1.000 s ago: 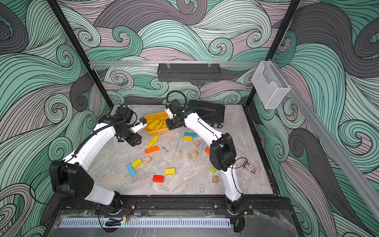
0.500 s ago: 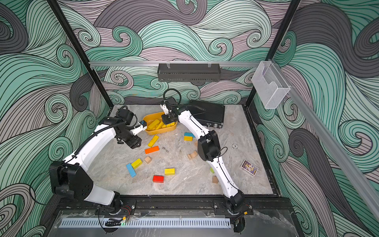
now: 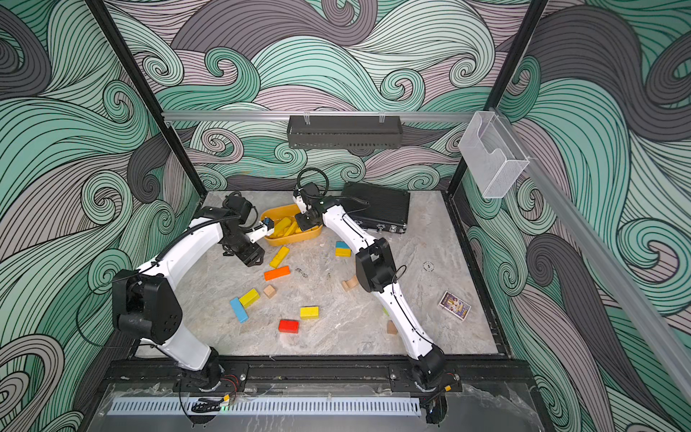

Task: Pick out the yellow building blocks
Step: Place the building block in the storage box.

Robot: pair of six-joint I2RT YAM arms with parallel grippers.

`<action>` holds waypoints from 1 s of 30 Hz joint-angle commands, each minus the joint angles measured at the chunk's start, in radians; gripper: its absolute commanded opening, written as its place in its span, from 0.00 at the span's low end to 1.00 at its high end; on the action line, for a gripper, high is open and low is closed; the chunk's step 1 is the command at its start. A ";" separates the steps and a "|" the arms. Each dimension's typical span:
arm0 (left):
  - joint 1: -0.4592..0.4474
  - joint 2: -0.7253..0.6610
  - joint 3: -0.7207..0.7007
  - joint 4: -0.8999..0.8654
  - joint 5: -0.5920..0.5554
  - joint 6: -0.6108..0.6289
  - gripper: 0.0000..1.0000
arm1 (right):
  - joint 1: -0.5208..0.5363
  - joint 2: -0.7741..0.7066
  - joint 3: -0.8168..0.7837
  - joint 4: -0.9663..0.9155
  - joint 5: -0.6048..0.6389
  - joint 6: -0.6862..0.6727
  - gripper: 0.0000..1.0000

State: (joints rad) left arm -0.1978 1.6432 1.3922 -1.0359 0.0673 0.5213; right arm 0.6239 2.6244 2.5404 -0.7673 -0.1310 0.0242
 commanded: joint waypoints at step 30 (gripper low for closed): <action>-0.089 0.369 0.259 0.053 0.004 -0.217 0.71 | -0.096 -0.834 -0.919 0.134 0.195 0.067 0.42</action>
State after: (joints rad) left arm -0.2787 1.9968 1.6131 -0.9653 0.0566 0.3546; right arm 0.5240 1.8420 1.7023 -0.6746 0.0547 0.0528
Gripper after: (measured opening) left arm 0.712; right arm 0.419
